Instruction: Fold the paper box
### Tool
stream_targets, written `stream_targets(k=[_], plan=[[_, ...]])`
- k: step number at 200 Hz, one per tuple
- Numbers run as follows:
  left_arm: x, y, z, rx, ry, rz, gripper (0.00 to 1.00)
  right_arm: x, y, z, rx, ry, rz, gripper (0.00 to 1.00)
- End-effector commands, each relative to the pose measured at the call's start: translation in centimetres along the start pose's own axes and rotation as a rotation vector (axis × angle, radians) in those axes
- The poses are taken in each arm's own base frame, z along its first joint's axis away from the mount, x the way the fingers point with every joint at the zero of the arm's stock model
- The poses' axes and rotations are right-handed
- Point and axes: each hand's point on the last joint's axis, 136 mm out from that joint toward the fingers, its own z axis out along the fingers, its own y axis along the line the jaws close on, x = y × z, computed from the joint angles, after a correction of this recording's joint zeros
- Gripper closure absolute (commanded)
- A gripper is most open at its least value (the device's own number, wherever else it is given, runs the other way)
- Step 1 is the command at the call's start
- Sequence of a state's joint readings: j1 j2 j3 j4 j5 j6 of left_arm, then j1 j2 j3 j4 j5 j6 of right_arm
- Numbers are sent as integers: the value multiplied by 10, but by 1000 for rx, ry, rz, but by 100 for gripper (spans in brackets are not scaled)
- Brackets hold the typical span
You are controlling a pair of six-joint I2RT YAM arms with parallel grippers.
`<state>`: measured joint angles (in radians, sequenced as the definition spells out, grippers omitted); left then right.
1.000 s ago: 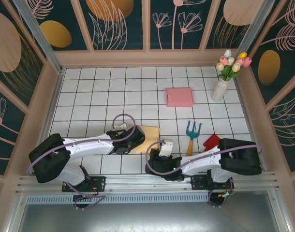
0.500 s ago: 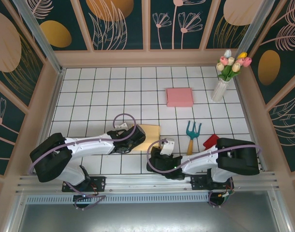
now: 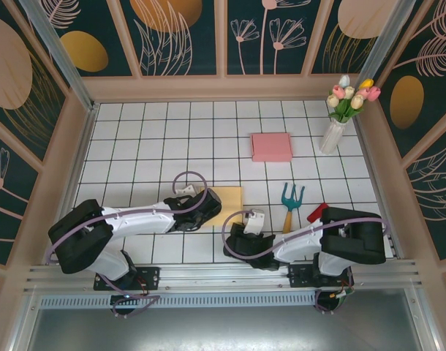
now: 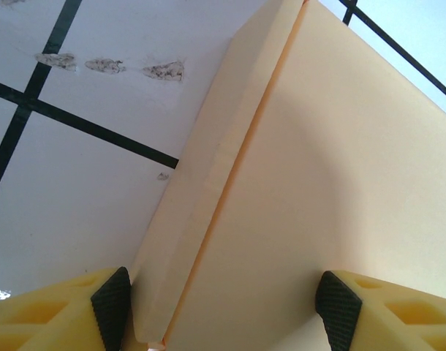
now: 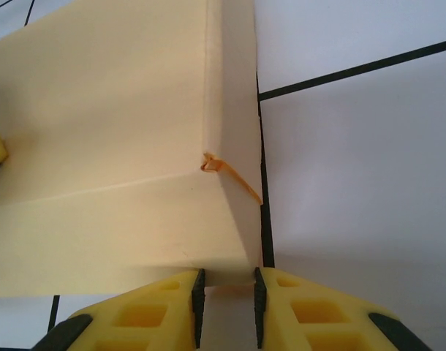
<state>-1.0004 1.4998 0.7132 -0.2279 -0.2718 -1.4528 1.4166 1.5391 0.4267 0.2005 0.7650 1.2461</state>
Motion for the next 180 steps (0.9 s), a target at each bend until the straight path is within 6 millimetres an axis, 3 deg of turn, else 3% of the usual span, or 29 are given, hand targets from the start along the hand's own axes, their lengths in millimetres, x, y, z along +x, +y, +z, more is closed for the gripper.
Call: stream_targets(k=[1,93,148,180], plan=[[25,52,17,-185,101,43,30,13,-25,9,56,69,-67,71],[36,38,14,-133,151,88,31,-17,-6,32,22,114,-40,71],[47,20,14,-76,201,83,31,-39,4,42,-30,148,-7,71],[46,-3,5,4,205,80,30,-51,1,43,-66,185,19,71]])
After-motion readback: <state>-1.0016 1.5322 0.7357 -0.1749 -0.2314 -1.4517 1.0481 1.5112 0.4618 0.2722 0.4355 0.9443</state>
